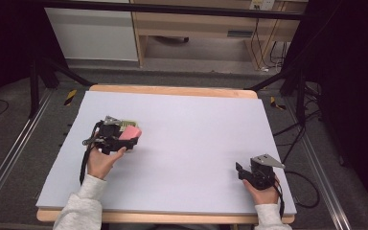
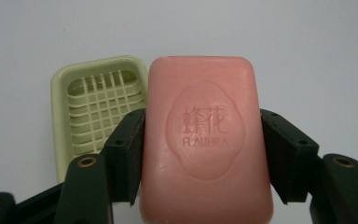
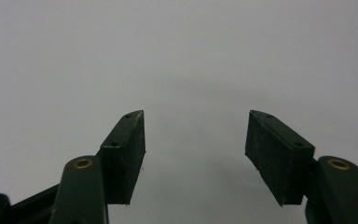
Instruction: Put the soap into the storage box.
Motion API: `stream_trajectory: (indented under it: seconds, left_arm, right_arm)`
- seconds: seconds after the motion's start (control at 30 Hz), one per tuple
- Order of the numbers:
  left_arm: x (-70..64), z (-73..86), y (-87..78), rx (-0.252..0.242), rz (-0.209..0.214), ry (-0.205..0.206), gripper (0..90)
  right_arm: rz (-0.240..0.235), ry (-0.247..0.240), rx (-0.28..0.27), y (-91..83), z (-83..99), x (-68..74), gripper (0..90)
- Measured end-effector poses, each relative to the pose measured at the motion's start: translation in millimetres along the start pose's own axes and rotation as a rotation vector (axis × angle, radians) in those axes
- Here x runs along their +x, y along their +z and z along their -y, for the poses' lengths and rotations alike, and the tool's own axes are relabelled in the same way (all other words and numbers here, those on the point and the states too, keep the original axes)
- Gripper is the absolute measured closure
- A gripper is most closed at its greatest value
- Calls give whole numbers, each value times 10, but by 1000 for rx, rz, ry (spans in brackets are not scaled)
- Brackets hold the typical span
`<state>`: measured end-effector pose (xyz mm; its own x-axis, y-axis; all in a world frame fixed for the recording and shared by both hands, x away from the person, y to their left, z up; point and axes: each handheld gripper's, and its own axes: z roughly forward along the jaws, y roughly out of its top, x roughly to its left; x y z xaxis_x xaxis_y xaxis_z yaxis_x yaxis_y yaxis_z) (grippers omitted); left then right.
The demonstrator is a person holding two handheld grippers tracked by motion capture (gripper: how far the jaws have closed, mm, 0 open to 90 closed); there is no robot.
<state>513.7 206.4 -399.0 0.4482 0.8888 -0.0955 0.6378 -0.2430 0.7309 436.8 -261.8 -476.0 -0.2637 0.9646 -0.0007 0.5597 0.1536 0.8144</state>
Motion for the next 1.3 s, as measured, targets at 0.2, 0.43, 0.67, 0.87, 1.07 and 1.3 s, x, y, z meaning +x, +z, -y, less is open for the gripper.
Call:
stream_trajectory:
  seconds: [0.2,0.43,0.67,0.87,1.07,1.3]
  left_arm:
    - [78,-44,35,1,-16,-13,374]
    - [172,-84,89,-6,-31,-37,374]
    - [241,-98,194,3,-50,-40,374]
    - [279,-113,261,4,-59,-46,374]
    - [350,-110,334,12,-79,-54,374]
    - [426,-89,427,31,-101,-65,374]
  right_arm:
    - [0,-1,2,9,-4,1,375]
    - [0,1,0,11,-7,2,375]
    - [1,-3,-2,12,-11,3,375]
    - [1,-1,-3,16,-12,5,375]
    - [-1,0,-2,16,-12,5,375]
    - [-2,-2,-2,17,-12,5,374]
